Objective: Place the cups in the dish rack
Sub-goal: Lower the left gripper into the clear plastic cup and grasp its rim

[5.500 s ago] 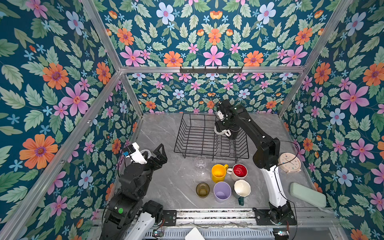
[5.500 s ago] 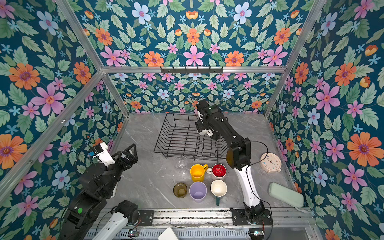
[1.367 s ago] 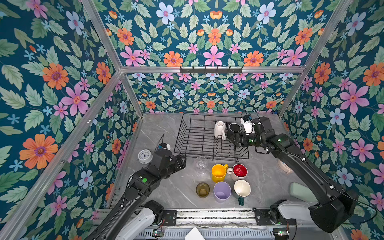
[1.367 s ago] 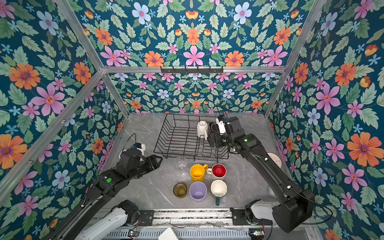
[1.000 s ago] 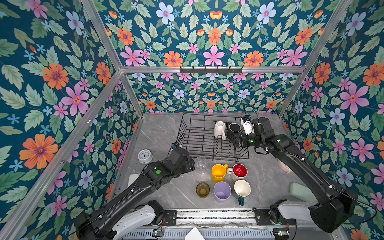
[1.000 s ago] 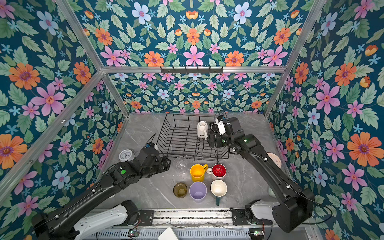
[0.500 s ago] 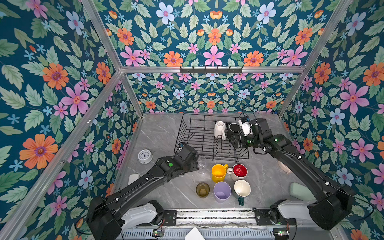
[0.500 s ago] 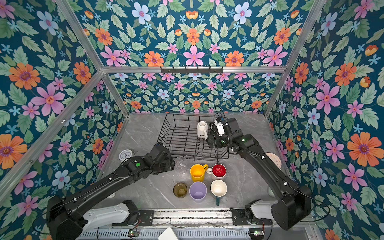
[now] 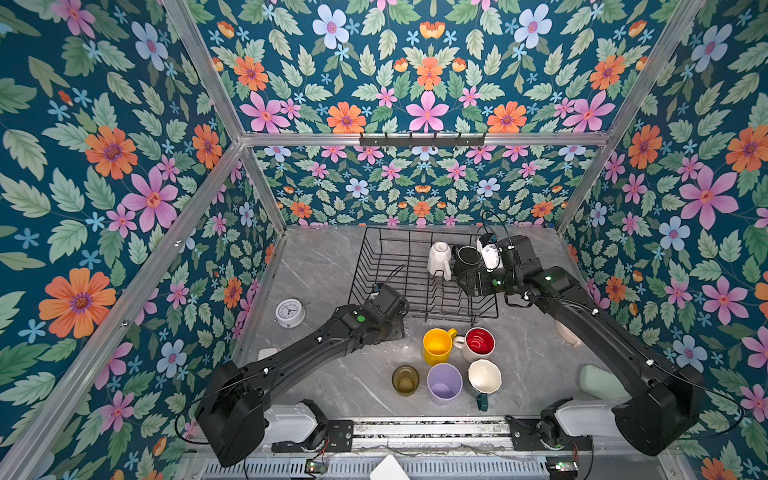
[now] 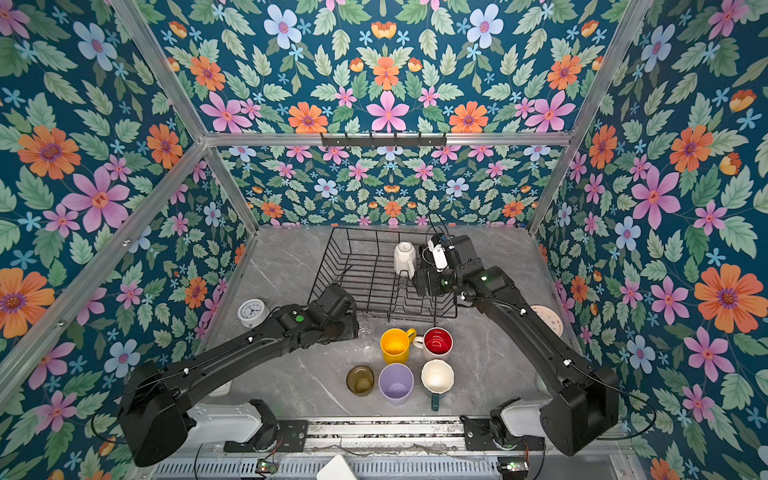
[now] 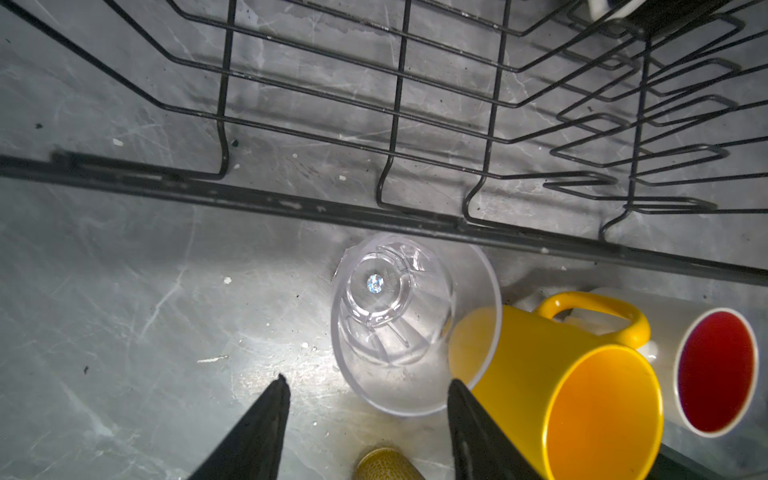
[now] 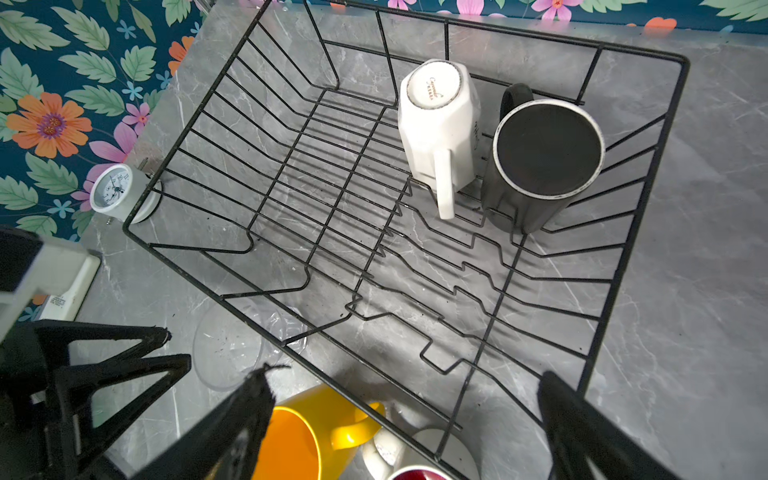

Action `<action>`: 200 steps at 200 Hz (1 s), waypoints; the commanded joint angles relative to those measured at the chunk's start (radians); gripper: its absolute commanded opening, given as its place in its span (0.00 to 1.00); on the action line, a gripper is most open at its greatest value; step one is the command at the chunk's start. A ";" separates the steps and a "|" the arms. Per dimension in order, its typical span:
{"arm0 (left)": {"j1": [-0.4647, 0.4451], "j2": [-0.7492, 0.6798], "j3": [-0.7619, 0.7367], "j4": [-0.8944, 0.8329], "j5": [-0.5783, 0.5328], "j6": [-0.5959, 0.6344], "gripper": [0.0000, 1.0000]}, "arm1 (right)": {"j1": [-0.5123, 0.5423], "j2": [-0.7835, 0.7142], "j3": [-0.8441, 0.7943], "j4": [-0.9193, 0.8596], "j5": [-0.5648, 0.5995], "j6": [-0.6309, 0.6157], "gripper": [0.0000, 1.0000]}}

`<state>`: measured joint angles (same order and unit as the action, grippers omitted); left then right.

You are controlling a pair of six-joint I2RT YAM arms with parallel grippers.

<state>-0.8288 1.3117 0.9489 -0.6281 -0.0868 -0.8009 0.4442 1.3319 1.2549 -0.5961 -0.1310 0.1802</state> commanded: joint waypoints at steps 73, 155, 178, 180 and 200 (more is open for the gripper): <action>0.002 0.111 0.022 0.031 -0.033 0.030 0.56 | 0.002 -0.008 -0.014 0.026 -0.015 -0.002 0.99; 0.014 0.163 0.011 0.049 -0.036 0.032 0.31 | 0.000 -0.003 -0.019 0.028 -0.016 -0.007 0.99; 0.016 0.160 0.008 0.039 -0.036 0.032 0.26 | 0.000 -0.005 -0.020 0.029 -0.015 -0.006 0.99; 0.015 0.160 0.008 0.038 -0.037 0.032 0.25 | 0.001 -0.005 -0.020 0.029 -0.015 -0.007 0.99; 0.016 0.153 0.007 0.023 -0.039 0.029 0.20 | 0.001 -0.003 -0.020 0.029 -0.013 -0.006 0.99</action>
<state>-0.8131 1.4727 0.9581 -0.5823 -0.1116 -0.7784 0.4442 1.3289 1.2354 -0.5961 -0.1463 0.1799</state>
